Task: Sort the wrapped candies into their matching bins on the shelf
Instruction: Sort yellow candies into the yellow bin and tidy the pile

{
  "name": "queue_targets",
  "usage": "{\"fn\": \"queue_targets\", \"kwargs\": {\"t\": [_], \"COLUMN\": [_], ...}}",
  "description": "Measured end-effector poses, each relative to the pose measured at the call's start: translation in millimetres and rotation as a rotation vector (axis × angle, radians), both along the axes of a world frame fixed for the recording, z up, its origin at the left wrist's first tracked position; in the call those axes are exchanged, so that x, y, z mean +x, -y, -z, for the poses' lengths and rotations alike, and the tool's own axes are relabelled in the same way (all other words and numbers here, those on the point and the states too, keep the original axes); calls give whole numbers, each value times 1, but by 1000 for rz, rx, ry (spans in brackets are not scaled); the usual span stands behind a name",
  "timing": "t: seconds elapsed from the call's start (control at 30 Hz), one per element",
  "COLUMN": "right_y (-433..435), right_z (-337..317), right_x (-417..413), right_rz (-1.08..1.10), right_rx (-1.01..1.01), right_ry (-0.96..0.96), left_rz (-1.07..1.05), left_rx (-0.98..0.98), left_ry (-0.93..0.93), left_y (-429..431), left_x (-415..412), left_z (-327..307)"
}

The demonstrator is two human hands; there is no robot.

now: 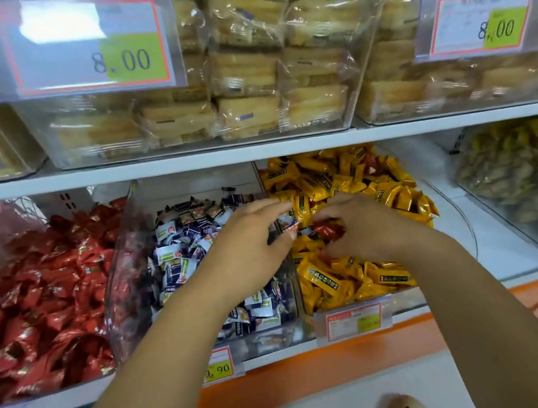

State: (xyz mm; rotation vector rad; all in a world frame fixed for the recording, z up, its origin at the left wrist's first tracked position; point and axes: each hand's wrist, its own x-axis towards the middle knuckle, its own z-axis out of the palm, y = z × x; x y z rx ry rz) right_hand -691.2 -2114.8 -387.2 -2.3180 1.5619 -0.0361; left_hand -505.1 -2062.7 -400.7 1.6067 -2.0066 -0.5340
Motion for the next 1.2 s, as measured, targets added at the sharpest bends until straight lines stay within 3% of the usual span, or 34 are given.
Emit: {"fn": "queue_targets", "kwargs": {"t": [0.13, 0.37, 0.47, 0.7, 0.83, 0.9, 0.97, 1.03, 1.2], "right_y": [1, 7, 3, -10, -3, 5, 12, 15, 16], "right_z": [2, 2, -4, -7, -13, -13, -5, 4, 12], "right_x": [3, -6, -9, 20, 16, 11, 7, 10, 26], "right_rz": [-14, 105, 172, 173, 160, 208, 216, 101, -13], "right_rx": [40, -31, -52, 152, 337, 256, 107, 101, 69], "right_ry": [-18, 359, 614, 1007, 1168, 1046, 716, 501, 253], "left_rz": [-5, -38, -64, 23, -101, -149, -178, -205, -185], "left_rx": [17, -11, -25, -14, 18, 32, 24, 12, 9], "left_ry": [14, -36, -134, -428, -534, -574, -600, -577, -565], "left_y": [4, 3, 2, 4, 9, 12, 14, 16, 16], "left_x": [4, 4, 1, -10, 0, 12, 24, 34, 35], "left_z": [3, -1, -2, -7, -6, -5, -5, -4, -3]}}
